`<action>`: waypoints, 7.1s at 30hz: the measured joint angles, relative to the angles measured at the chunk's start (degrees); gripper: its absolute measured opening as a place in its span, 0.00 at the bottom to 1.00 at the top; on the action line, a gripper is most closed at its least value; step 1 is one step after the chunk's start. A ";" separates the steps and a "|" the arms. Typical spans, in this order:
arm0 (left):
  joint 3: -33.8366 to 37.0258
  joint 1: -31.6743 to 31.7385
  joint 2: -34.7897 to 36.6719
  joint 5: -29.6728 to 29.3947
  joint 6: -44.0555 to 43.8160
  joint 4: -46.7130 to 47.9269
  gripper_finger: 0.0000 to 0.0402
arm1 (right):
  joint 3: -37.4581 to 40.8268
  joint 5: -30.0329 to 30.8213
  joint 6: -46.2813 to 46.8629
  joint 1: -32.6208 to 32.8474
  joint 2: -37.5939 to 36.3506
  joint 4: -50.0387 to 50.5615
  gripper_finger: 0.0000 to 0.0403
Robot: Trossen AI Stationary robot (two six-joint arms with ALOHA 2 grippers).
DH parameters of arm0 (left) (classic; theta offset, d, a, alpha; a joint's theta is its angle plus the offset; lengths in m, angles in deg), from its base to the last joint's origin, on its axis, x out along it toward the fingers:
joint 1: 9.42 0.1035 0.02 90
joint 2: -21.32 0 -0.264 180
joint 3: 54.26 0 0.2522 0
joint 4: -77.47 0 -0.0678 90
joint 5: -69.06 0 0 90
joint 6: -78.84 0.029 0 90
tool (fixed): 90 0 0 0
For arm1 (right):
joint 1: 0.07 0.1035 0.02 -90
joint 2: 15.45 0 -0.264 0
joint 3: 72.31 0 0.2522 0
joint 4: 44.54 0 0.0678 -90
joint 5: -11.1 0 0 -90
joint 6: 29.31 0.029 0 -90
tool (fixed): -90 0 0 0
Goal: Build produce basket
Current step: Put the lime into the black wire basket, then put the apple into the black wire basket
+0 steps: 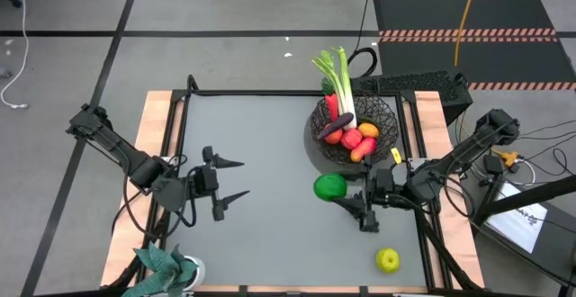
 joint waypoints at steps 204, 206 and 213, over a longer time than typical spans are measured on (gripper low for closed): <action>0.02 7.15 -21.03 12.90 24.14 -31.99 0.88 | 0.04 0.33 -20.47 2.55 9.68 2.17 0.75; 0.02 7.75 -23.06 13.16 26.24 -36.27 0.88 | 0.02 -2.68 -20.17 0.30 9.68 1.79 0.75; 0.02 11.05 -26.27 25.35 22.60 -42.22 0.88 | 0.01 -16.52 -13.77 -5.92 10.53 2.35 0.75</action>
